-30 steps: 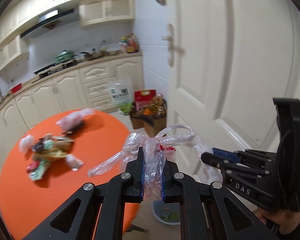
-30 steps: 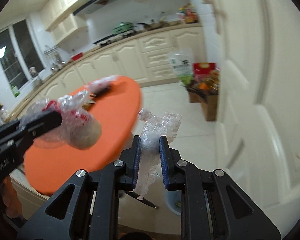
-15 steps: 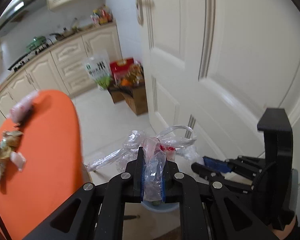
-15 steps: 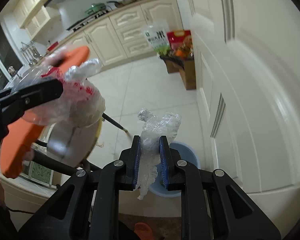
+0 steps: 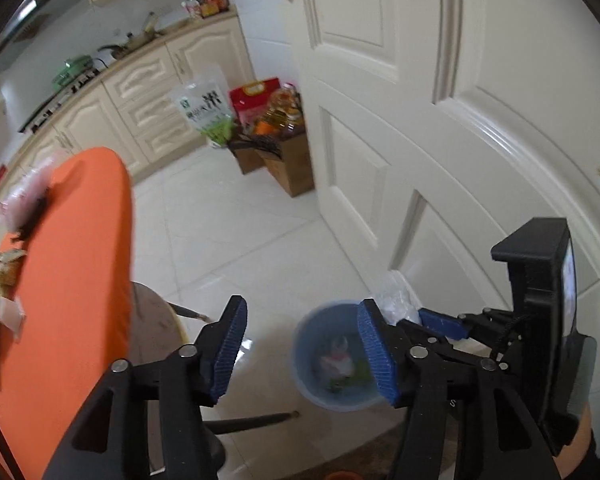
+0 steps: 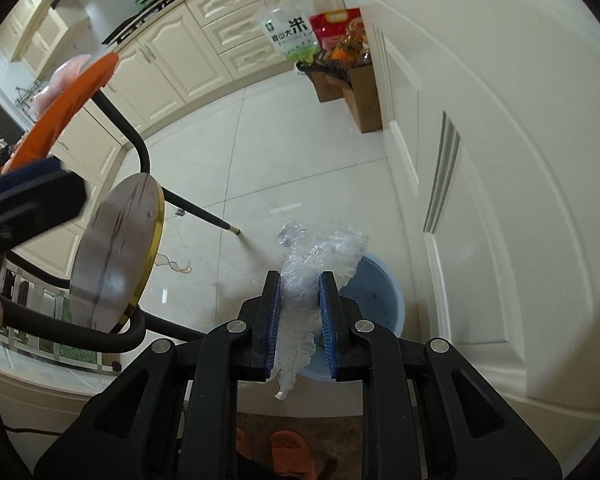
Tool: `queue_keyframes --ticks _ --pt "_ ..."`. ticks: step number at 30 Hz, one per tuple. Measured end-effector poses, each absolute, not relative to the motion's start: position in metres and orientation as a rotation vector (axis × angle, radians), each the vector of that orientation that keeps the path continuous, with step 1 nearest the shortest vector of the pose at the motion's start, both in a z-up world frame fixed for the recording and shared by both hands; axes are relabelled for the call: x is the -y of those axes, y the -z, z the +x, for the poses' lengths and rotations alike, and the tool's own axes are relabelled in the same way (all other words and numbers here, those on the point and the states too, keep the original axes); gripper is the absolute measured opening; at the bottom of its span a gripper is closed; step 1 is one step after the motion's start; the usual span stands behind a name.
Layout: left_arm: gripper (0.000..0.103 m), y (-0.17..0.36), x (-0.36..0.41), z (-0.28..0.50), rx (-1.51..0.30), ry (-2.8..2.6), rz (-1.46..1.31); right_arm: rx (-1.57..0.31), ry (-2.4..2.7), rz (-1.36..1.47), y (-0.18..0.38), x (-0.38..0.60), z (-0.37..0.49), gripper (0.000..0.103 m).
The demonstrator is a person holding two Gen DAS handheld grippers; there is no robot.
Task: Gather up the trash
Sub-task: 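Carry the plastic items over the wastebasket and open both tools to drop them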
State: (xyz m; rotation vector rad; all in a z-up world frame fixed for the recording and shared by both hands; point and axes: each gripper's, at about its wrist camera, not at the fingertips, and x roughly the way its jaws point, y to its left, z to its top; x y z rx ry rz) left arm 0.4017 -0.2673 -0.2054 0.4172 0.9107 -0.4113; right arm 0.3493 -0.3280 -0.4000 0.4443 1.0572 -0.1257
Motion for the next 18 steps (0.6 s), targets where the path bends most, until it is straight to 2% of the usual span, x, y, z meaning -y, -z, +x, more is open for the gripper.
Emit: queue_keyframes --ticks 3,6,7,9,10,12,17,18 --pt "0.054 0.205 0.27 0.397 -0.901 0.385 0.434 -1.057 0.131 0.472 0.409 0.33 0.353 0.027" --pt "0.055 0.207 0.274 0.392 -0.879 0.362 0.449 -1.049 0.125 0.495 0.41 0.328 0.354 0.03" --pt "0.055 0.212 0.277 0.391 -0.876 0.357 0.449 -1.05 0.132 0.493 0.407 0.326 0.355 0.038" --pt "0.055 0.211 0.274 0.389 -0.868 0.351 0.439 -1.044 0.133 0.489 0.4 0.323 0.355 0.045" --pt "0.055 0.209 0.272 0.386 -0.865 0.347 0.433 -1.041 0.134 0.48 0.397 0.321 0.355 0.045" --pt "0.055 0.204 0.268 0.378 -0.851 0.343 0.415 -1.03 0.132 0.461 0.384 0.315 0.353 0.045" --pt "0.056 0.174 0.242 0.356 -0.791 0.332 0.369 -0.984 0.135 0.413 0.344 0.295 0.345 0.056" --pt "0.059 0.168 0.235 0.351 -0.776 0.329 0.359 -0.969 0.134 0.4 0.333 0.289 0.344 0.06"
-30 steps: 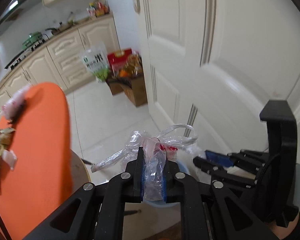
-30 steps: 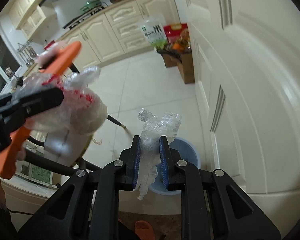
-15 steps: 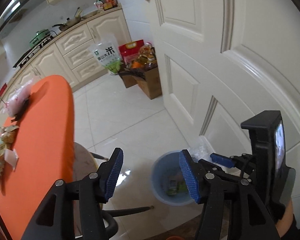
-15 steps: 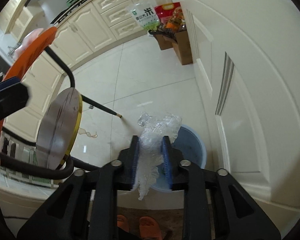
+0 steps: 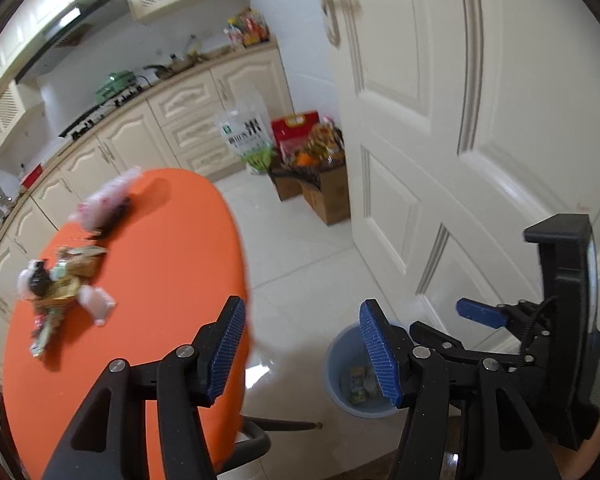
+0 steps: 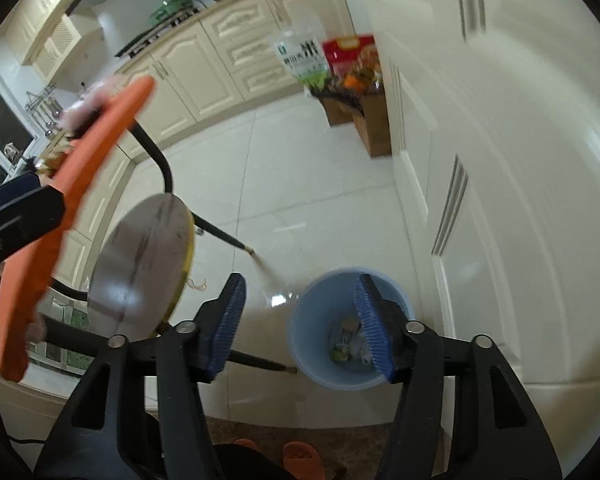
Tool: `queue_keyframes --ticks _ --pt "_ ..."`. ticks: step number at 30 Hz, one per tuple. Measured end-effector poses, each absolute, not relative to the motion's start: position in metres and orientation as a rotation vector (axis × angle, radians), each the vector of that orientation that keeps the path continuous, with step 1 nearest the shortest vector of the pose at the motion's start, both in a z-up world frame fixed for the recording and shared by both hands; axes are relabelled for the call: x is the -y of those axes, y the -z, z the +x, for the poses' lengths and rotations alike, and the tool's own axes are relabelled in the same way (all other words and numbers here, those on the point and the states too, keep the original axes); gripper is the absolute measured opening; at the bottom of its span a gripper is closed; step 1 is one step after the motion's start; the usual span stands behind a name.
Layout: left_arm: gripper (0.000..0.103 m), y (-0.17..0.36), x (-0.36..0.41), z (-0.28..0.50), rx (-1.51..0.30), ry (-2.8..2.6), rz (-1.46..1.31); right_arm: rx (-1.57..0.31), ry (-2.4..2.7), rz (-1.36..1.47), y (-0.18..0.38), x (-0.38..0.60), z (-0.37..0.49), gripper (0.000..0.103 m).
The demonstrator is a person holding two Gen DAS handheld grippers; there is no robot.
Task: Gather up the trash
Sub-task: 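Carry the plastic items over the wastebasket and open both tools to drop them, then grasp the small white cup with the right tool while the left grasps a green-checked packet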
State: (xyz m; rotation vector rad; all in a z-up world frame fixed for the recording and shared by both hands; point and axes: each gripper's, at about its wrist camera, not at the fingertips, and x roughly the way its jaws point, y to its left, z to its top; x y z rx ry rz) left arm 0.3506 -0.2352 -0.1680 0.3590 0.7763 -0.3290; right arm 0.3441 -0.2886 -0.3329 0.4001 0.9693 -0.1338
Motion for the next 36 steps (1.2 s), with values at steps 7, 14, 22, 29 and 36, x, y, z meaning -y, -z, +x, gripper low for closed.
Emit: queue_keyframes --ticks 7,14,22,29,36 --pt "0.064 0.131 0.167 0.317 -0.689 0.26 0.279 -0.845 0.104 0.302 0.253 0.233 0.345 0.074" --pt "0.077 0.112 0.062 0.298 -0.655 0.134 0.178 -0.782 -0.004 0.177 0.2 0.145 0.378 0.077" --pt "0.077 0.12 -0.036 0.318 -0.722 0.02 0.084 -0.833 -0.132 0.046 0.209 0.057 0.444 0.077" --pt "0.077 0.131 -0.096 0.365 -0.793 -0.035 0.012 -0.922 -0.186 -0.03 0.243 0.025 0.498 0.076" --pt "0.077 0.147 -0.112 0.397 -0.825 -0.012 -0.023 -0.967 -0.227 -0.065 0.266 0.011 0.538 0.052"
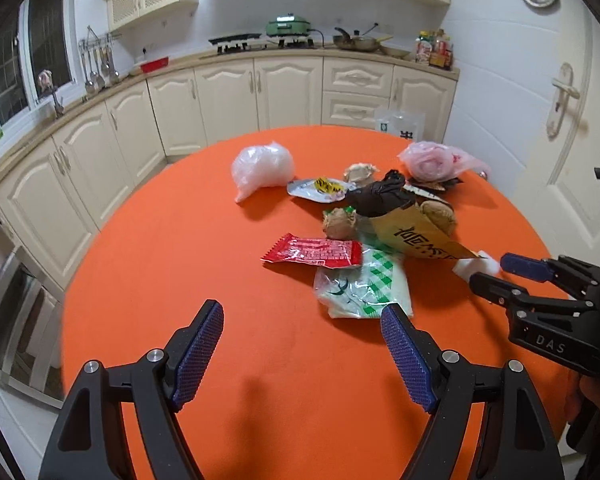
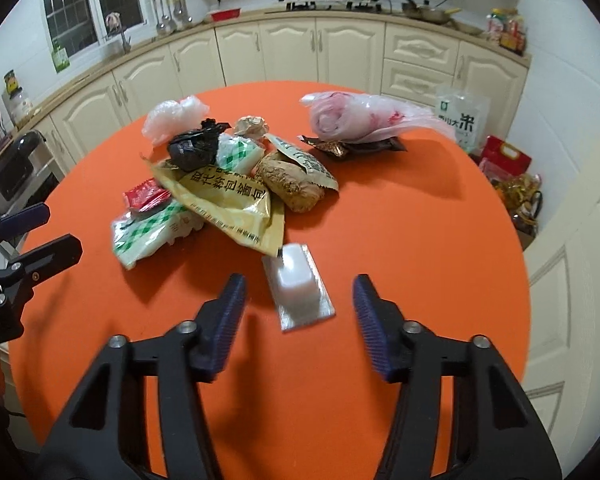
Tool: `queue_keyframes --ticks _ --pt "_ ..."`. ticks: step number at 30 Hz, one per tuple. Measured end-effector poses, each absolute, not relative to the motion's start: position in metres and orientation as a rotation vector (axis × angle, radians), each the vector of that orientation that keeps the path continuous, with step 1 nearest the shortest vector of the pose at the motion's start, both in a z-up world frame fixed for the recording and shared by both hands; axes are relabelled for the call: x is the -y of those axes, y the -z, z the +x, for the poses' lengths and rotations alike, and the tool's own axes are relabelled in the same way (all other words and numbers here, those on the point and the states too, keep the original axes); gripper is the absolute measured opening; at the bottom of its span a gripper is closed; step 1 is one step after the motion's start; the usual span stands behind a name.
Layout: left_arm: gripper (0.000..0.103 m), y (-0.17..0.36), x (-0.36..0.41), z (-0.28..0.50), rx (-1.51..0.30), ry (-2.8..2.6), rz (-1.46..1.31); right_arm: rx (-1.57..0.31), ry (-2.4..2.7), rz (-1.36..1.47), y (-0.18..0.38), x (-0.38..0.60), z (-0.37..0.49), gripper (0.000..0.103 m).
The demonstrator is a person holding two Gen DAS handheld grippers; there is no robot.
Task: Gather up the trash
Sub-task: 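Grasp the small white cup with the right tool while the left grasps a green-checked packet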
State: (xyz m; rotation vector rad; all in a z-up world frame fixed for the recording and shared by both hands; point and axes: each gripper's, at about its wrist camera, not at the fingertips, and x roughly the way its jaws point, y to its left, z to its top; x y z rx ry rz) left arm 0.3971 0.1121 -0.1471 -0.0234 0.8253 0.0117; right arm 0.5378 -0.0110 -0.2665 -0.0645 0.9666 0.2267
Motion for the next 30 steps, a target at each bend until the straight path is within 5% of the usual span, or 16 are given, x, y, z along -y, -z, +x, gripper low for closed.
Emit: queue_keyframes --ticks 2,6,9,20,22,30 --pt "0.077 0.155 -0.111 0.409 -0.841 0.012 -0.031 -0.964 -0.23 -0.077 0.269 0.011 0.543 0.051" --pt "0.077 0.168 -0.103 0.425 -0.852 0.036 -0.004 -0.982 -0.253 -0.077 0.273 0.01 0.548 0.026" --pt "0.077 0.172 -0.097 0.432 -0.857 0.052 -0.001 -0.975 -0.267 -0.09 0.272 0.009 0.547 0.022" --pt "0.075 0.184 -0.08 0.444 -0.861 -0.033 0.191 -0.976 -0.276 -0.082 0.271 0.012 0.548 0.022" --pt "0.062 0.184 -0.084 0.445 -0.857 -0.014 0.172 -0.976 -0.278 -0.077 0.271 0.014 0.548 0.022" --pt "0.057 0.183 -0.096 0.444 -0.848 0.022 0.128 -0.973 -0.286 -0.066 0.269 0.014 0.544 0.021"
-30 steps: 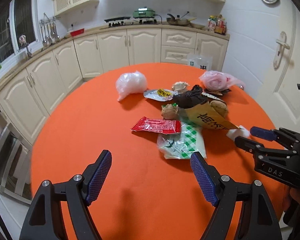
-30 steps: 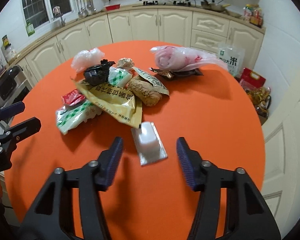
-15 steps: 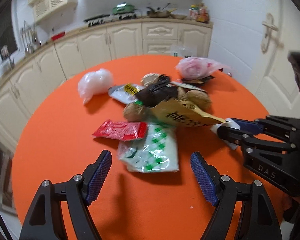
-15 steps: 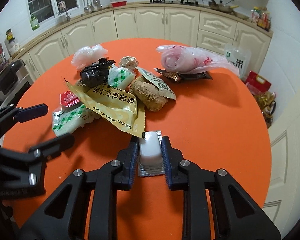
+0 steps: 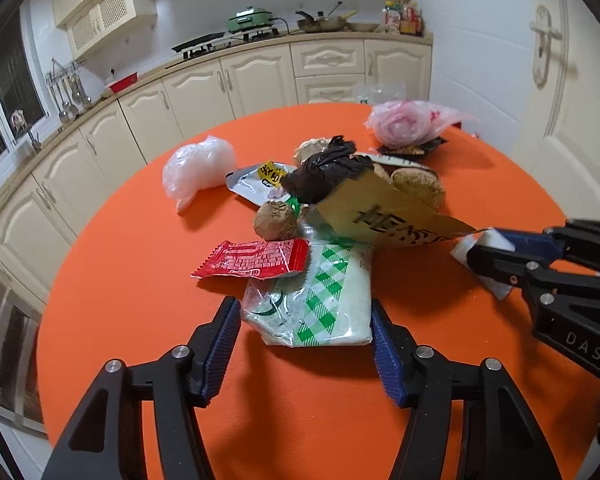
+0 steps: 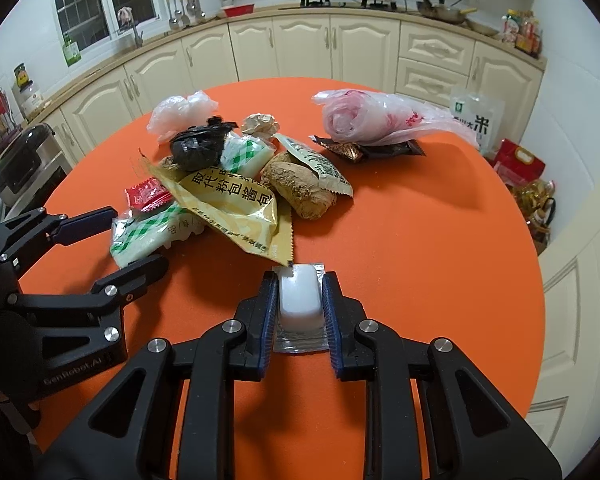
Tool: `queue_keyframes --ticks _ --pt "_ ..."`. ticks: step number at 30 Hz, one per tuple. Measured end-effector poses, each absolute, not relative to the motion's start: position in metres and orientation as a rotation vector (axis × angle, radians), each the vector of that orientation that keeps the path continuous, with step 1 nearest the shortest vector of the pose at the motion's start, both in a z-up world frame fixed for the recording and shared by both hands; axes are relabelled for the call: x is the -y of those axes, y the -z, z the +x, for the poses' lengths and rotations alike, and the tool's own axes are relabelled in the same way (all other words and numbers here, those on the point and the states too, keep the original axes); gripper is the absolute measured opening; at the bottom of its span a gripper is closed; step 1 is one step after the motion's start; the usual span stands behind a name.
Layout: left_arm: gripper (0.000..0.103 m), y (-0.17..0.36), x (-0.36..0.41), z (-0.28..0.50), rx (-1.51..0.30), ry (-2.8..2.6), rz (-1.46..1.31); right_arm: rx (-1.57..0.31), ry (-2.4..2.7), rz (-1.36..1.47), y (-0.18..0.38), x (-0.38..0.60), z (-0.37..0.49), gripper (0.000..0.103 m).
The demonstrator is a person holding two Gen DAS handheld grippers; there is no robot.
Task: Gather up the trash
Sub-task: 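Grasp the small white cup with the right tool while the left grasps a green-checked packet, then grasp the white-red snack wrapper with the left tool, holding the cup in the right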
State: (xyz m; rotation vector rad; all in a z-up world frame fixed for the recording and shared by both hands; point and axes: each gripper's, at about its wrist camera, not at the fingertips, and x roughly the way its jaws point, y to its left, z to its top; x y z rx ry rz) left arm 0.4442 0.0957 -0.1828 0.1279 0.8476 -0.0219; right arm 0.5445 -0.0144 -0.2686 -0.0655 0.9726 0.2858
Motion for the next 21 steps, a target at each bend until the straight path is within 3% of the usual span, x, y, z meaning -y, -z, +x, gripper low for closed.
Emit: queue_keyframes --ticks 6,7,8,21 --pt "0.055 0.175 -0.095 0.423 -0.855 0.042 0.086 -0.964 -0.298 -0.051 0.264 0.013 0.537 0.02" --pt "0.032 0.172 -0.095 0.419 -0.859 0.045 0.081 -0.963 -0.302 -0.049 0.263 0.013 0.535 0.02" --pt "0.018 0.171 -0.097 0.415 -0.869 0.038 0.072 -0.961 -0.306 -0.044 0.262 0.013 0.533 0.02" --pt "0.016 0.153 -0.113 0.372 -0.847 0.083 -0.027 -0.939 -0.326 -0.005 0.243 0.016 0.494 0.019"
